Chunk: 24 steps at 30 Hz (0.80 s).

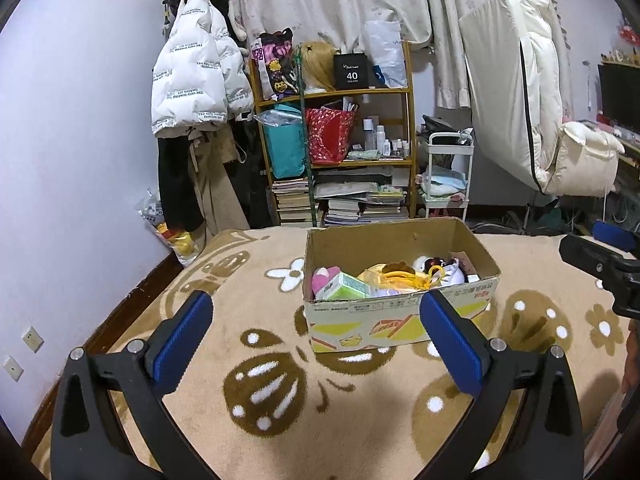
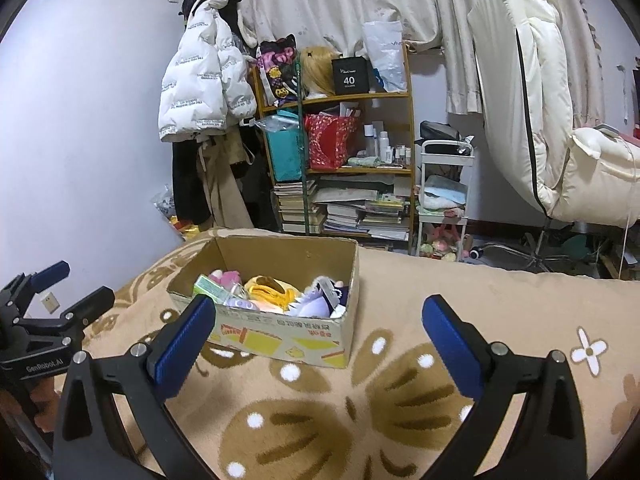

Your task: Organize soft objects

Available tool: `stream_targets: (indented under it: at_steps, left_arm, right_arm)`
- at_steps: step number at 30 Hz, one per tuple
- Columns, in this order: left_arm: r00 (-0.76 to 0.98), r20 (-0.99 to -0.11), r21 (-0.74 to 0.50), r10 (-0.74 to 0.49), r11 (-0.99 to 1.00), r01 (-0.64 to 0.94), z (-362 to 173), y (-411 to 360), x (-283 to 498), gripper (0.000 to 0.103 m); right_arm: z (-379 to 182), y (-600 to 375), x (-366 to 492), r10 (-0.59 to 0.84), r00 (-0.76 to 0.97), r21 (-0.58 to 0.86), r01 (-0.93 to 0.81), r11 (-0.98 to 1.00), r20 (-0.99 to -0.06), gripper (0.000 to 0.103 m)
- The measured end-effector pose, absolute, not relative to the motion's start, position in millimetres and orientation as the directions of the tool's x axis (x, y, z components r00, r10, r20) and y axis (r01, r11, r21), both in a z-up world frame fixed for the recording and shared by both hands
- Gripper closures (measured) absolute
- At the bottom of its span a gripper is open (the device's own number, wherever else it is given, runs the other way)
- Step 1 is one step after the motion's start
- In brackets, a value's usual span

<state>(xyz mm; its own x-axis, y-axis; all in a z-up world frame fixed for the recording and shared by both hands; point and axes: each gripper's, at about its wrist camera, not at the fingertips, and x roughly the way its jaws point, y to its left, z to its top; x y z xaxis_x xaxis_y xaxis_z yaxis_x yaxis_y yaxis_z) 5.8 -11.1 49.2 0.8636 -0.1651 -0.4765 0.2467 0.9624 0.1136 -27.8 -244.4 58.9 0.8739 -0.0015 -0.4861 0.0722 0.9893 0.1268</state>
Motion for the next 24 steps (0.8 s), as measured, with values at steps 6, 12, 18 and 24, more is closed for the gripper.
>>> stream_targets:
  at_steps: [6, 12, 18, 24]
  left_arm:
    - [0.858, -0.486, 0.112, -0.168, 0.961, 0.252, 46.0, -11.2, 8.7, 0.001]
    - [0.856, -0.493, 0.127, -0.154, 0.961, 0.247, 44.7, -11.9, 10.9, 0.001]
    - [0.852, -0.497, 0.12, -0.162, 0.96, 0.253, 44.6, -13.2, 13.6, 0.001]
    - [0.856, -0.487, 0.124, -0.174, 0.956, 0.264, 43.1, -16.2, 13.1, 0.001]
  right_arm:
    - [53.6, -250.0, -26.2, -0.005, 0.864, 0.134, 0.084, 0.987, -0.503, 0.0]
    - [49.4, -254.7, -25.0, -0.002, 0.859, 0.141, 0.086, 0.986, -0.512, 0.0]
    - [48.2, -254.8, -25.3, -0.002, 0.86, 0.144, 0.089, 0.986, -0.511, 0.0]
    - [45.2, -256.4, -24.9, -0.003, 0.857, 0.146, 0.091, 0.985, -0.516, 0.0]
